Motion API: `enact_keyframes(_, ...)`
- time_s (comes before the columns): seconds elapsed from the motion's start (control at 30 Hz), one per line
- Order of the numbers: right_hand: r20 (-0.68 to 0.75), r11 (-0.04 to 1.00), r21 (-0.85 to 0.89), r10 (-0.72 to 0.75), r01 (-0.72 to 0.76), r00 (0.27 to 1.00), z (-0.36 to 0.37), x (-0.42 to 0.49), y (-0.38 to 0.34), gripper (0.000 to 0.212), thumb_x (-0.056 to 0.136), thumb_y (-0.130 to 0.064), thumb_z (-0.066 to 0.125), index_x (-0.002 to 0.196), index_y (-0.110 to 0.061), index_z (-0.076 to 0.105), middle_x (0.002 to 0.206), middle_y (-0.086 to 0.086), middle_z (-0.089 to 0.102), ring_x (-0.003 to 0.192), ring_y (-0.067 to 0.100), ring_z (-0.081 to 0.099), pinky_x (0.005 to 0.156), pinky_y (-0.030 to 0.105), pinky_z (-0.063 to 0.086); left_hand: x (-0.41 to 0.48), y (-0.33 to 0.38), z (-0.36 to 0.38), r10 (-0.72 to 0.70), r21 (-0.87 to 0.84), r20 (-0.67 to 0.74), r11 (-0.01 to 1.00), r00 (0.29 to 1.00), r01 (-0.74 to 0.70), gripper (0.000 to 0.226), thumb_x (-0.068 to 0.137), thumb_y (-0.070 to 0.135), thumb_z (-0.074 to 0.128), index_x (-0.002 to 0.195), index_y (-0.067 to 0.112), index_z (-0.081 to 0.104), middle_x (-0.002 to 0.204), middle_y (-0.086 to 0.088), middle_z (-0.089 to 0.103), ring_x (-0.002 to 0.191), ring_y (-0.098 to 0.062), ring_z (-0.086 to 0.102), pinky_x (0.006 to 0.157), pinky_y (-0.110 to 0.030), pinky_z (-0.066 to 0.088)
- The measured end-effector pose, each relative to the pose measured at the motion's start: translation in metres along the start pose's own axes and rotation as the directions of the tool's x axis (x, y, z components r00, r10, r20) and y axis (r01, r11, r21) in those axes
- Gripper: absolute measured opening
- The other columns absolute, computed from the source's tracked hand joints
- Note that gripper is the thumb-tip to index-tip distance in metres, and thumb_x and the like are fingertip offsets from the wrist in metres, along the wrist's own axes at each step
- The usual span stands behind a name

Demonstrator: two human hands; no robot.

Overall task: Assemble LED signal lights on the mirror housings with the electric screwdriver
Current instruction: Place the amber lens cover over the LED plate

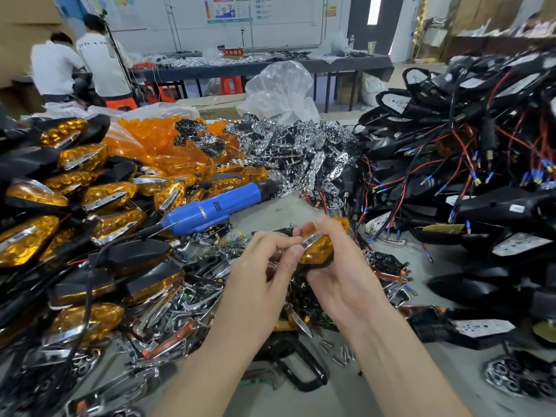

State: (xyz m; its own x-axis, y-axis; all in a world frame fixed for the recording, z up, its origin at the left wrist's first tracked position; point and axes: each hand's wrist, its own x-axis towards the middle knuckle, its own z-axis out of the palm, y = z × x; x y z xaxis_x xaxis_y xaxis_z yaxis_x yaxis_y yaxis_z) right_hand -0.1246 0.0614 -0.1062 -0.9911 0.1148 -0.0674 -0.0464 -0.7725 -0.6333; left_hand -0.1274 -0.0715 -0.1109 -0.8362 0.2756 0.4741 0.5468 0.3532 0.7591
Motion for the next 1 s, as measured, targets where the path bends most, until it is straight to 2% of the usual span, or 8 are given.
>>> enact_keyframes(0.1, -0.033, 1.000, 0.023, -0.006, 0.007, 0.999, 0.003, -0.002, -0.004, 0.019, 0.089, -0.033, 0.072, 0.079, -0.017, 0.075, 0.086, 0.006, 0.070, 0.080, 0.019, 0.069, 0.085, 0.038, 0.061, -0.005, 0.007, 0.003, 0.076, 0.246, 0.096, 0.964, 0.992, -0.098, 0.042, 0.096, 0.059, 0.045, 0.136, 0.046, 0.040, 0.126, 0.026, 0.047, 0.105, 0.001, 0.056, 0.077, -0.028, 0.053)
enact_keyframes(0.2, 0.005, 0.994, 0.109, -0.002, 0.001, 1.000, 0.007, -0.005, -0.011, 0.025, 0.100, -0.037, 0.059, 0.100, -0.014, 0.069, 0.085, 0.006, 0.069, 0.075, 0.018, 0.069, 0.074, 0.034, 0.061, -0.004, 0.013, 0.003, 0.098, 0.340, 0.051, 0.934, 0.994, -0.109, 0.053, 0.091, 0.061, 0.047, 0.139, 0.045, 0.032, 0.124, 0.023, 0.042, 0.100, -0.006, 0.056, 0.075, -0.033, 0.055)
enact_keyframes(0.37, 0.132, 0.996, -0.086, 0.000, 0.012, 0.991, 0.011, -0.011, -0.012, 0.030, 0.099, -0.034, 0.055, 0.119, -0.015, 0.067, 0.102, 0.008, 0.071, 0.093, 0.019, 0.067, 0.084, 0.034, 0.055, 0.000, 0.005, -0.012, 0.070, 0.239, -0.046, 0.969, 0.996, -0.057, 0.044, 0.096, 0.061, 0.041, 0.136, 0.042, 0.042, 0.105, 0.024, 0.046, 0.089, 0.004, 0.053, 0.071, -0.014, 0.043)
enact_keyframes(0.47, 0.124, 0.980, -0.185, -0.044, 0.067, 0.991, 0.014, -0.011, -0.011, 0.042, 0.083, -0.040, 0.068, 0.117, -0.016, 0.068, 0.107, 0.006, 0.073, 0.099, 0.018, 0.068, 0.079, 0.027, 0.058, -0.001, 0.005, -0.015, 0.046, 0.178, 0.012, 0.983, 0.999, -0.048, 0.038, 0.100, 0.060, 0.032, 0.133, 0.045, 0.044, 0.105, 0.021, 0.051, 0.094, 0.003, 0.055, 0.076, -0.026, 0.047)
enact_keyframes(0.57, 0.141, 0.960, -0.249, -0.094, 0.127, 0.986, 0.014, -0.010, -0.009, 0.024, 0.082, -0.046, 0.072, 0.096, -0.028, 0.080, 0.106, -0.001, 0.076, 0.095, 0.013, 0.068, 0.083, 0.025, 0.055, -0.001, 0.008, -0.013, 0.030, 0.157, 0.073, 0.987, 0.997, -0.041, 0.043, 0.100, 0.060, 0.029, 0.134, 0.040, 0.047, 0.104, 0.017, 0.054, 0.099, -0.002, 0.057, 0.080, -0.035, 0.049)
enact_keyframes(0.7, -0.002, 0.944, -0.278, -0.185, 0.177, 0.983, 0.010, -0.007, -0.006, 0.025, 0.089, -0.043, 0.068, 0.099, -0.020, 0.072, 0.099, 0.005, 0.076, 0.089, 0.021, 0.070, 0.089, 0.045, 0.056, -0.002, 0.014, -0.011, 0.026, 0.162, 0.128, 0.986, 0.991, -0.047, 0.039, 0.102, 0.056, 0.032, 0.132, 0.039, 0.050, 0.103, 0.021, 0.053, 0.101, 0.000, 0.054, 0.082, -0.029, 0.043)
enact_keyframes(0.83, -0.197, 0.960, -0.160, -0.259, 0.229, 0.946, 0.001, -0.003, -0.022, 0.027, 0.098, -0.033, 0.064, 0.100, -0.007, 0.059, 0.083, 0.010, 0.064, 0.068, 0.019, 0.069, 0.062, 0.032, 0.060, -0.008, 0.029, -0.019, 0.169, 0.244, 0.070, 0.953, 0.983, -0.182, 0.017, 0.102, 0.045, 0.045, 0.107, 0.033, 0.055, 0.102, 0.021, 0.050, 0.103, -0.005, 0.053, 0.089, -0.029, 0.043)
enact_keyframes(1.0, -0.273, 0.957, -0.020, -0.282, 0.288, 0.920, -0.009, -0.002, -0.044, 0.020, 0.102, -0.031, 0.059, 0.104, -0.012, 0.056, 0.082, 0.002, 0.067, 0.065, 0.012, 0.067, 0.051, 0.024, 0.052, -0.031, 0.040, -0.006, 0.339, 0.318, 0.492, 0.787, 0.802, -0.528, 0.025, 0.095, 0.053, 0.052, 0.094, 0.032, 0.066, 0.092, 0.016, 0.058, 0.090, -0.006, 0.054, 0.087, -0.027, 0.038)
